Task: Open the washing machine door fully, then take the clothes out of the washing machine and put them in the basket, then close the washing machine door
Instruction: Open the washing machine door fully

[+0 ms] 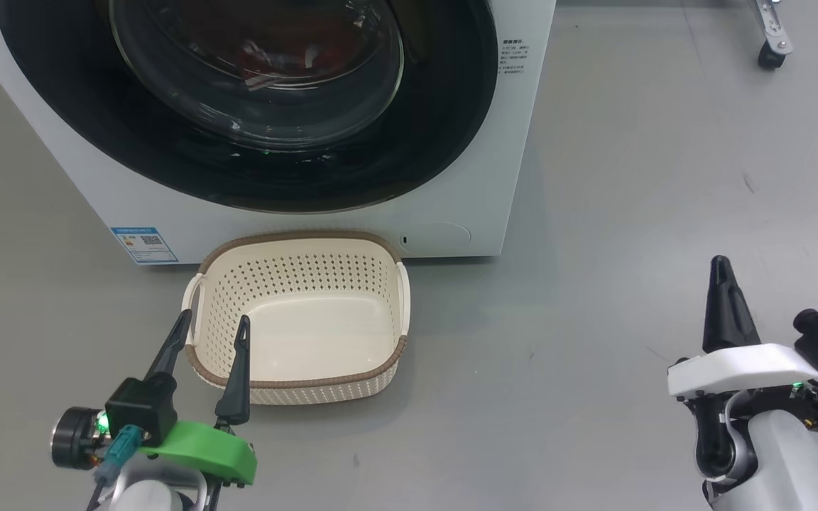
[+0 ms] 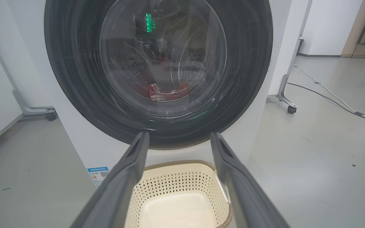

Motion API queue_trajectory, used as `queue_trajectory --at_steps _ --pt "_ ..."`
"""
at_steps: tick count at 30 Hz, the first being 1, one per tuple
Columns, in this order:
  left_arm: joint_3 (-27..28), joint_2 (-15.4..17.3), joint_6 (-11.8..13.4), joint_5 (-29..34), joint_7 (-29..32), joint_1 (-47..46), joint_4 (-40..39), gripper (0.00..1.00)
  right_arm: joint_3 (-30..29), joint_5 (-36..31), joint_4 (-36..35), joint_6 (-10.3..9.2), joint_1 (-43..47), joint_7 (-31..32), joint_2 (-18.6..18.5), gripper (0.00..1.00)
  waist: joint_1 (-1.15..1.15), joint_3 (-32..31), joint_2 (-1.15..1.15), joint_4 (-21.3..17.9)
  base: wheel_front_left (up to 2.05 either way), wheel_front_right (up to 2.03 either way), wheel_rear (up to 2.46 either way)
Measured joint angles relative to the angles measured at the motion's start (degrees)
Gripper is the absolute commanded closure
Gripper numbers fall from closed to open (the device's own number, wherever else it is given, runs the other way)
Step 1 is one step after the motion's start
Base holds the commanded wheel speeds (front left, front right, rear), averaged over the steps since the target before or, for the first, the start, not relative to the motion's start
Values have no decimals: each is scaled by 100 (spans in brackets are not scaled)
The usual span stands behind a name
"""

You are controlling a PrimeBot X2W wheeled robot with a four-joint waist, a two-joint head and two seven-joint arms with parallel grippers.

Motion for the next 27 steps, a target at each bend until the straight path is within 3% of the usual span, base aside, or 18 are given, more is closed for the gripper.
queue_trajectory --at_steps 8,19,27 --pt "1 -26 -7 4 -7 -266 -172 0 -388 1357 241 98 -579 147 24 100 0 296 0 116 0 0 0" --pt "-38 -85 -102 58 -7 -619 -398 0 -827 3415 474 100 -1990 1166 13 100 0 824 0 346 0 0 0" --pt "-41 -138 -143 70 -7 -859 -457 0 -960 4246 748 81 -3093 1947 -29 100 0 1238 0 525 0 0 0"
